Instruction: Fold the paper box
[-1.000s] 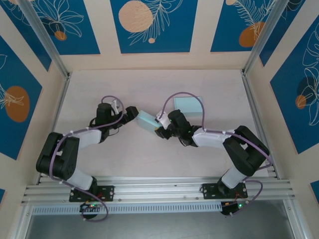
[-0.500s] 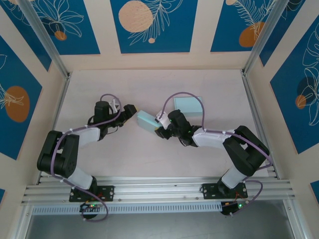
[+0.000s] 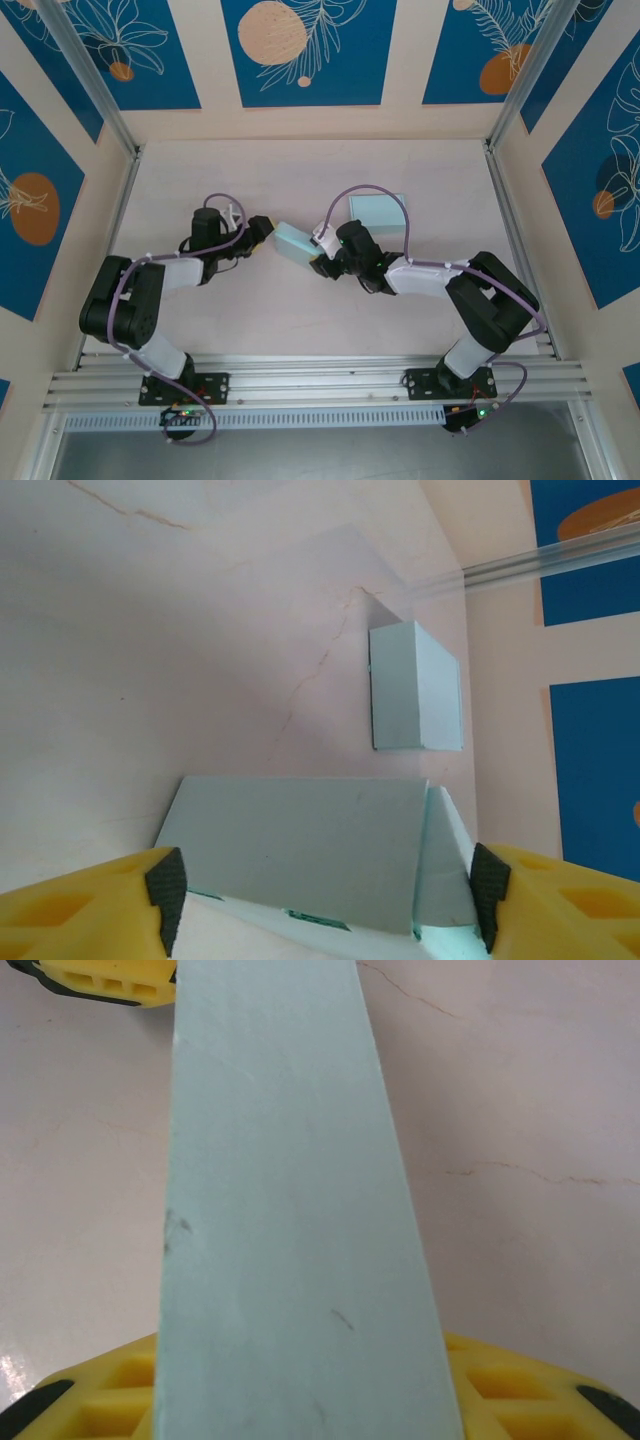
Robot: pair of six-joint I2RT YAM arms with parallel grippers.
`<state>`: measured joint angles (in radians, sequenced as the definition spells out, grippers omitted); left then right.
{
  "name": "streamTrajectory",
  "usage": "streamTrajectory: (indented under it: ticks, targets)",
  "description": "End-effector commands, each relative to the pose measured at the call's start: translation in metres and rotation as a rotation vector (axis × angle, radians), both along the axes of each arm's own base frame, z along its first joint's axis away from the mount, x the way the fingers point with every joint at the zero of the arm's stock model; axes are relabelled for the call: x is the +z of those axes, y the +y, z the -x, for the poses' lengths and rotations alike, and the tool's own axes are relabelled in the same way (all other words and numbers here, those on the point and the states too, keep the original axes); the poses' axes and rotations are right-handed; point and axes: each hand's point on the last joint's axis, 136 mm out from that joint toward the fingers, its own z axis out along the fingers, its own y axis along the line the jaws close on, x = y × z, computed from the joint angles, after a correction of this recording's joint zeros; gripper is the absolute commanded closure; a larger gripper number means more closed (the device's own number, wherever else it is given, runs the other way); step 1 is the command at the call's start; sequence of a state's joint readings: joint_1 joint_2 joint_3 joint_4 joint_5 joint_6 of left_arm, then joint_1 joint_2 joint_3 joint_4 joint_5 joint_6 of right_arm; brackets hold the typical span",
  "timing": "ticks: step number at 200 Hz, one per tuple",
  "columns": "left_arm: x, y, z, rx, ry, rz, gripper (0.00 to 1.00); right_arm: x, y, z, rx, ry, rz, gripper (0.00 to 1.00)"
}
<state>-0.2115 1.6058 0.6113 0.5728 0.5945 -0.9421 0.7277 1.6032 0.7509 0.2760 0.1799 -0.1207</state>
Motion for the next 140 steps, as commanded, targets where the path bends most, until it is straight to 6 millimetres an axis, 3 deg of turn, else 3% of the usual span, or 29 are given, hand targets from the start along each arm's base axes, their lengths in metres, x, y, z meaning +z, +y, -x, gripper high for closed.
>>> streamTrajectory:
  ticks: [1, 30, 71, 105, 128, 140]
  targets:
    - [-0.024, 0.001, 0.016, -0.016, 0.078, -0.006, 0.29, -0.005, 0.001, -0.002, -0.004, 0.005, 0.014, 0.82]
    - [-0.036, -0.004, 0.024, -0.028, 0.106, -0.011, 0.33, -0.006, 0.001, -0.002, -0.008, 0.007, 0.014, 0.82]
    - [-0.057, -0.004, 0.037, -0.027, 0.161, -0.015, 0.55, -0.008, 0.002, -0.001, -0.007, 0.01, 0.013, 0.86]
    - [-0.07, -0.004, 0.046, -0.028, 0.191, -0.031, 0.57, -0.009, 0.002, -0.002, -0.008, 0.013, 0.014, 0.86]
    - [-0.084, 0.002, 0.05, -0.012, 0.217, -0.08, 0.88, -0.009, 0.003, -0.001, -0.005, 0.012, 0.014, 0.87]
    - [-0.09, 0.005, 0.052, -0.003, 0.231, -0.095, 0.91, -0.008, 0.003, -0.001, -0.005, 0.01, 0.017, 0.87]
